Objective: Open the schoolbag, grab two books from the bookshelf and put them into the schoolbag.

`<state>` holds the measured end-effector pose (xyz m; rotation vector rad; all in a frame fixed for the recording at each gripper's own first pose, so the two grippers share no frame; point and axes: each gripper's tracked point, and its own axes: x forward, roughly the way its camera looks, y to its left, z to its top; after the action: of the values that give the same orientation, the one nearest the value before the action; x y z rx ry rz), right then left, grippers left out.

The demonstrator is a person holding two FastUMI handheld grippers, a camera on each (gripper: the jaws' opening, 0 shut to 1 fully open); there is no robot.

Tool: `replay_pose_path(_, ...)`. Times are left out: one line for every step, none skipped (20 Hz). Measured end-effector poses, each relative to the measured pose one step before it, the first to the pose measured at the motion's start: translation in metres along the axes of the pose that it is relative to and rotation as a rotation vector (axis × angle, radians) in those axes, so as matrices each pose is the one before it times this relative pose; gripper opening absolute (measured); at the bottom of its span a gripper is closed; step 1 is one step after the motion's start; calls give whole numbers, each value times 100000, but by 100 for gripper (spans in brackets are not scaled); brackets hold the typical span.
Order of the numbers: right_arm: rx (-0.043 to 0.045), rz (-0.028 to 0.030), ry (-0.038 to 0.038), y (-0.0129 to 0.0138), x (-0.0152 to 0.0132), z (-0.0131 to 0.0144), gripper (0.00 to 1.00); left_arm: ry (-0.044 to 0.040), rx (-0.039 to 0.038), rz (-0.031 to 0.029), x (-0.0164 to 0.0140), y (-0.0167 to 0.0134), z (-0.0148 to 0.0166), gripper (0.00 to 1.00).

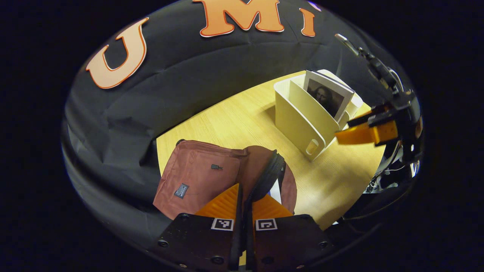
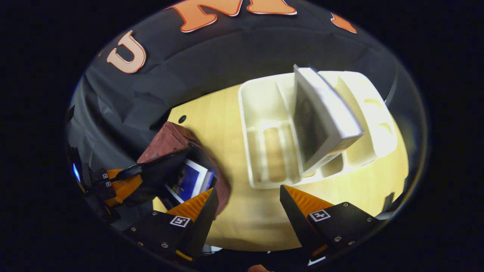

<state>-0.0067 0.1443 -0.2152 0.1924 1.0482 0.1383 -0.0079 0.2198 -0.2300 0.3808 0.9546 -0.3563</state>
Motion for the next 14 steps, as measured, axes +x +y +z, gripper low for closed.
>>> replay_pose_path(-2659,-876,0,-897,-918,789,98,277,-361,-41,52,-218,-51,7)
replay_pose_path(-1999,-1843,570,-944,-918,721,97,223,-640,114,65,-45,-61,7)
replay_pose_path(-2442,-2060,-467,-1197,-709,1051,98,348,-440,-30,105,-172,-17,7)
replay_pose_path(-2509,-1815,-15,-987,-469,1006,98,173,-600,300,29,-91,4,7)
replay_pose_path(-2435,-1748,356,-1124,-428,1053,98,255,-291,-64,156,-155,-43,7)
replay_pose_path(-1754,-850,722,-820,-177,842,97,124,-367,498,59,-25,15,7)
replay_pose_path(-1387,-464,1180,-615,30,898,98,371,-299,107,-42,-114,-159,7)
replay_pose_path(-2277,25,1838,-534,352,538,98,-99,-428,590,-41,80,4,7)
replay_pose_path(-1198,-868,1416,-520,663,644,98,485,-686,337,-46,-77,22,7)
replay_pose_path(-1781,670,3065,-202,1018,223,98,114,-651,498,120,27,4,7)
replay_pose_path(404,390,3502,-294,1033,201,98,532,-935,278,65,-118,-15,7)
replay_pose_path(61,977,3808,-45,1124,63,98,186,-485,270,-26,-72,-167,7)
replay_pose_path(91,-158,2940,-298,1022,195,98,417,-730,184,4,-86,-141,7)
replay_pose_path(-128,-107,2077,-140,1176,371,98,480,-541,325,-16,46,-82,7)
